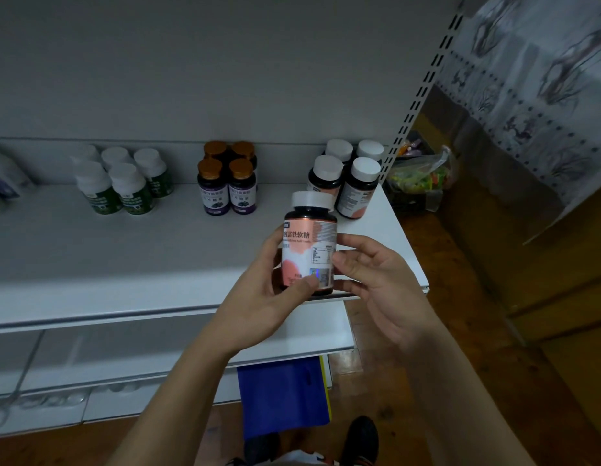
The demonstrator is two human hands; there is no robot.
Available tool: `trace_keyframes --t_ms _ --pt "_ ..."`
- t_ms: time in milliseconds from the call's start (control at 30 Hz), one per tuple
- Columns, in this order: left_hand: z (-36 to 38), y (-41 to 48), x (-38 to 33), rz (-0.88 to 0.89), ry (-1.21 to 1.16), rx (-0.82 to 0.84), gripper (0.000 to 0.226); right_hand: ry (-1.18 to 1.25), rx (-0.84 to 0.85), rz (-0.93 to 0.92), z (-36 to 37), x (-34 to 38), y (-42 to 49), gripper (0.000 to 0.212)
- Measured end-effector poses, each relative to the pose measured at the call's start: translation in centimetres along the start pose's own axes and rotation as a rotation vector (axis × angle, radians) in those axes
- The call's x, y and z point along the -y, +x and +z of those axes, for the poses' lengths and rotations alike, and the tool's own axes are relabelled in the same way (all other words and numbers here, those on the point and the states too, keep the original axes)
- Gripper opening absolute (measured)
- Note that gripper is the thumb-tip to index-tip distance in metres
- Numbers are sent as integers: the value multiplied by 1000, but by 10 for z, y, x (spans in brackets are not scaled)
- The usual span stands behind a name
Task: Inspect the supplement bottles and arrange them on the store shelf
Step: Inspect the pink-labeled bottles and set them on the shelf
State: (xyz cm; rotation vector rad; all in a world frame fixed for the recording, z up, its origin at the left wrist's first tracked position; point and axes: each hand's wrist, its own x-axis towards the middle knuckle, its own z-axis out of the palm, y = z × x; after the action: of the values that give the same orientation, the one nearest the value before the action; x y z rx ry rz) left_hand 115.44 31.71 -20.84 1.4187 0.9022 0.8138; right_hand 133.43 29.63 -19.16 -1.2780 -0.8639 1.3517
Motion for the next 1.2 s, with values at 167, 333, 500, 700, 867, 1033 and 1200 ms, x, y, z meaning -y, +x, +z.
trace_keyframes --t_ms 167,333,500,700,867,1033,1200 --pt "3 1 2 11 119 -118 83 -16 -1 40 1 -2 1 26" --pt "12 -1 4 45 163 -269 101 -14 35 64 5 -5 1 28" --pt "11 -2 6 35 171 -275 104 33 48 92 5 -7 1 27" --pt "10 -3 6 3 123 -249 87 8 39 81 -2 -8 2 30" --pt "7 -2 9 -44 -26 -85 63 3 44 61 -3 -4 2 52" --pt "9 0 11 -88 -28 -35 54 39 21 58 -1 -2 4 45" --pt "6 1 13 -102 -90 -32 50 -14 23 63 -4 -3 4 32"
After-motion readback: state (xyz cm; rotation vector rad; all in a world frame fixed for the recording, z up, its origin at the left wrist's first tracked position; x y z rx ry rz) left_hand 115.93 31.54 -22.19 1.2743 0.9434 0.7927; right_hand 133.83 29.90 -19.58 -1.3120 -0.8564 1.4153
